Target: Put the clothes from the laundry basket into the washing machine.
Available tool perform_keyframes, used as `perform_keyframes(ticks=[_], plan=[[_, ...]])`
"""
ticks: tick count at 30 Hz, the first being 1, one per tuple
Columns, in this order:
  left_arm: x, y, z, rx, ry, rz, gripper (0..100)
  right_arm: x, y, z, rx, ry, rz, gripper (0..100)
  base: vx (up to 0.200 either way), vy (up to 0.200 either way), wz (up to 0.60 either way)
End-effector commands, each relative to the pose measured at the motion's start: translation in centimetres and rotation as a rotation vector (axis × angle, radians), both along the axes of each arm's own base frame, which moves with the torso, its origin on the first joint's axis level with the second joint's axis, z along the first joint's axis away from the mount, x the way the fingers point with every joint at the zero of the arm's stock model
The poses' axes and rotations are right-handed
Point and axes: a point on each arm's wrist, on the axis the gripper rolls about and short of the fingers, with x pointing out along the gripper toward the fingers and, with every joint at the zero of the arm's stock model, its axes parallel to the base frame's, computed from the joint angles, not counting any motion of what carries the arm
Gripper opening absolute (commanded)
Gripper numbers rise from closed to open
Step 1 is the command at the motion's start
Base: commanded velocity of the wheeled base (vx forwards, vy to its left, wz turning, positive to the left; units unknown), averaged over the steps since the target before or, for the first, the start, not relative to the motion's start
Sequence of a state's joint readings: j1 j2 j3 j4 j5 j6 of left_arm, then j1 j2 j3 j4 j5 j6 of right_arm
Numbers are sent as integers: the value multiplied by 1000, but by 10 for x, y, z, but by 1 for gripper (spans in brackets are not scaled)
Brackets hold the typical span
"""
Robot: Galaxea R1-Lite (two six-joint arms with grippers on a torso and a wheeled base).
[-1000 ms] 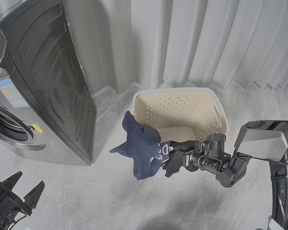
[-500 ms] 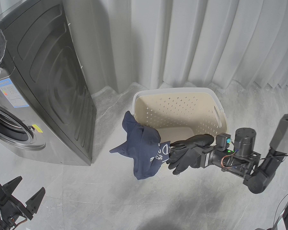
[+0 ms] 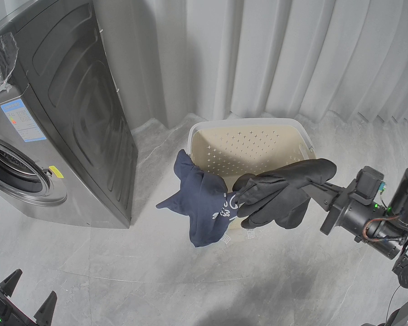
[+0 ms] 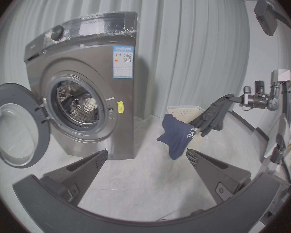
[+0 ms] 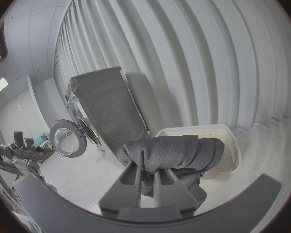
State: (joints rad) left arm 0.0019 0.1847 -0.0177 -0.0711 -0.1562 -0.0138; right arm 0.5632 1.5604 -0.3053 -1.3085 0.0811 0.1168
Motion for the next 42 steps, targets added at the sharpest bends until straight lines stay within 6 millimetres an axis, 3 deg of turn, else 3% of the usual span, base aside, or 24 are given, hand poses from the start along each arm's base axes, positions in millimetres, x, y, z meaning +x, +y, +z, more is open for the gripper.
perform_keyframes(ticks=[1,2,3,8,10,12,18,24,36,42], plan=[[-8,2,-7,27,-60,179,100,-34,-16,22,62,-95,21,0,-200,0,0],[-9,5,-7,46,-50,330,100,-41,-22,23,71,-105,-4,0,-200,0,0],[-9,6,-7,53,-48,362,100,-43,-24,24,75,-111,-15,0,-200,0,0],[-9,6,-8,51,-51,362,100,-57,-35,26,78,-109,-50,0,-200,0,0],[-9,5,-7,34,-41,317,100,-60,-37,25,75,-101,-47,0,-200,0,0],[-8,4,-13,-8,-8,117,100,-61,-36,23,71,-91,-34,0,-200,0,0],[-14,3,-15,41,-84,155,100,-59,-35,22,80,-73,-31,0,-100,0,0],[-14,4,-15,30,-90,165,100,-53,-29,30,95,-97,-28,0,0,200,0],[-14,4,-15,20,-86,167,100,-40,-16,26,76,-66,-7,0,0,200,0],[-14,4,-15,21,-86,166,100,-31,-8,32,90,-82,4,0,-200,200,0]])
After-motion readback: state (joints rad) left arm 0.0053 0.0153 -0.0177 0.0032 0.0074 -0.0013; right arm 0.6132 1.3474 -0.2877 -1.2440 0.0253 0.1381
